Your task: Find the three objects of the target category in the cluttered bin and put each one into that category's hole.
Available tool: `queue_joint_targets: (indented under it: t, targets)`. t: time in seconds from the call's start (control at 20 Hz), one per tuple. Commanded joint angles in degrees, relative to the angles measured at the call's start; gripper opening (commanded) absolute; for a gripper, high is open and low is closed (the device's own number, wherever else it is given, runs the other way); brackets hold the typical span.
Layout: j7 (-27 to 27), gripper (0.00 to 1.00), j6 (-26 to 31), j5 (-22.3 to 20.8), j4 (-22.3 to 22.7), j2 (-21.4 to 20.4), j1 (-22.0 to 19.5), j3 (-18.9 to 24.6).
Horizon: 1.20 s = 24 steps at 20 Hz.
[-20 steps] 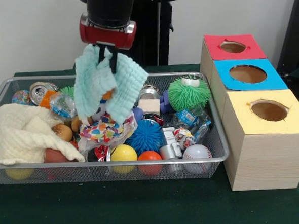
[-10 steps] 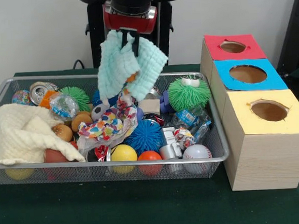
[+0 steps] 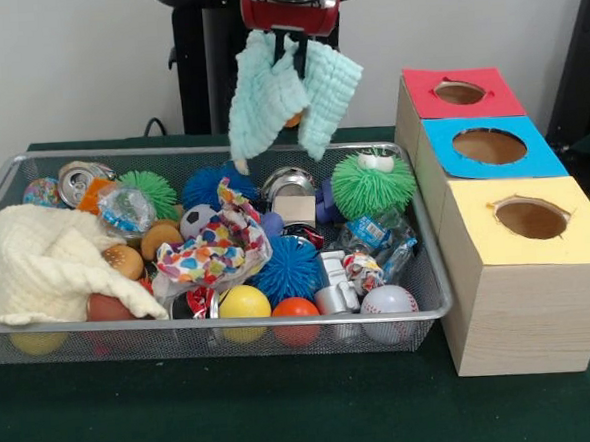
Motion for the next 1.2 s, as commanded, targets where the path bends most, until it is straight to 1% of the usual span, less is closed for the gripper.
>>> queue_joint_targets:
  t: [0.05, 0.15, 0.25, 0.3, 0.4, 0.45, 0.55, 0.7, 0.9, 0.95, 1.05, 1.15, 1.2]
  targets:
    - [10.9, 0.0, -6.0, 4.2, 6.4, 1.6, -0.3, 0.5]
    - [10.7, 0.0, -9.8, 4.6, 6.2, 2.5, -0.5, 1.5]
    - [10.8, 0.0, -12.8, 6.2, 6.7, 3.1, -1.0, 2.8]
    - [11.0, 0.0, -15.4, 7.1, 7.3, 3.2, -1.3, 3.6]
    - [11.1, 0.0, -23.3, 9.0, 8.2, 3.9, -3.2, 7.0]
    - [11.1, 0.0, -25.7, 10.0, 8.3, 4.4, -3.8, 8.8]
    - [11.0, 0.0, -28.7, 11.2, 8.1, 5.2, -4.8, 11.3]
    - [10.7, 0.0, -33.2, 12.1, 8.1, 6.9, -7.3, 15.9]
    - [11.4, 0.0, -38.0, 11.9, 9.1, 8.2, -10.7, 21.8]
    - [11.7, 0.0, -40.1, 11.0, 9.4, 8.5, -11.6, 23.2]
    - [11.4, 0.0, -42.3, 9.2, 9.4, 9.2, -12.9, 24.7]
    - [11.2, 0.0, -46.2, 6.7, 9.5, 10.2, -14.3, 26.2]
    - [10.9, 1.0, -47.3, 6.0, 9.4, 10.8, -14.8, 26.8]
